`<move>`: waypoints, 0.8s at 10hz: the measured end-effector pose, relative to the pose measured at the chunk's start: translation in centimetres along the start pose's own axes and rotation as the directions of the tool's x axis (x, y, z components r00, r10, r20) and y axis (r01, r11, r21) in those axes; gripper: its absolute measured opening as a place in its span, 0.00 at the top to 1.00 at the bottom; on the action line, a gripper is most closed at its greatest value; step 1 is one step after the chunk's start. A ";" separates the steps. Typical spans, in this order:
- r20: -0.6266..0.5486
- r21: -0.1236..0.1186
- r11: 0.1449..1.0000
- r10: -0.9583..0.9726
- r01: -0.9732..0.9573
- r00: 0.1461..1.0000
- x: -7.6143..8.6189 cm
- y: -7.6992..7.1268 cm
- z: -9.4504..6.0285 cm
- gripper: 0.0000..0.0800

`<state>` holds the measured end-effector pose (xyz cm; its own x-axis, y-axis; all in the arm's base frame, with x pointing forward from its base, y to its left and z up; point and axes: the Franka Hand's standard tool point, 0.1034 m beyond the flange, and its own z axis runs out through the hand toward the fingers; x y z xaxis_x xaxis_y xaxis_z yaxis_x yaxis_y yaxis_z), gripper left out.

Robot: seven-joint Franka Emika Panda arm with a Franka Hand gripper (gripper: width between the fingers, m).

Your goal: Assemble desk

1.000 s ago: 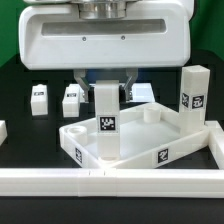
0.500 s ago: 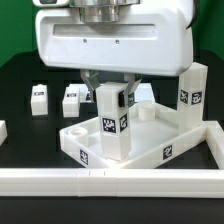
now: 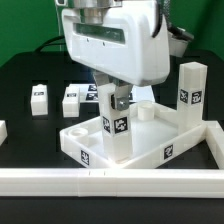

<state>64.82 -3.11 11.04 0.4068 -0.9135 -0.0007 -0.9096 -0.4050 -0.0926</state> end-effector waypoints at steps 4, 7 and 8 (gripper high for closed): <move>0.002 -0.006 0.989 -0.148 0.148 0.989 -0.4 -0.1 0.1 0.38; 0.003 -0.009 0.901 -0.433 0.433 0.901 -0.8 -0.2 0.2 0.20; 0.004 -0.010 0.859 -0.512 0.512 0.859 -1.0 -0.3 0.2 0.19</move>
Offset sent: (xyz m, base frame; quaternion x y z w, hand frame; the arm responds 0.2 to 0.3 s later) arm -0.0051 0.0052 0.0003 -0.0302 0.0050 -0.0881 0.9956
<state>64.67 -2.05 10.84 0.8153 -0.5774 0.0432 -0.5741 -0.8158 -0.0705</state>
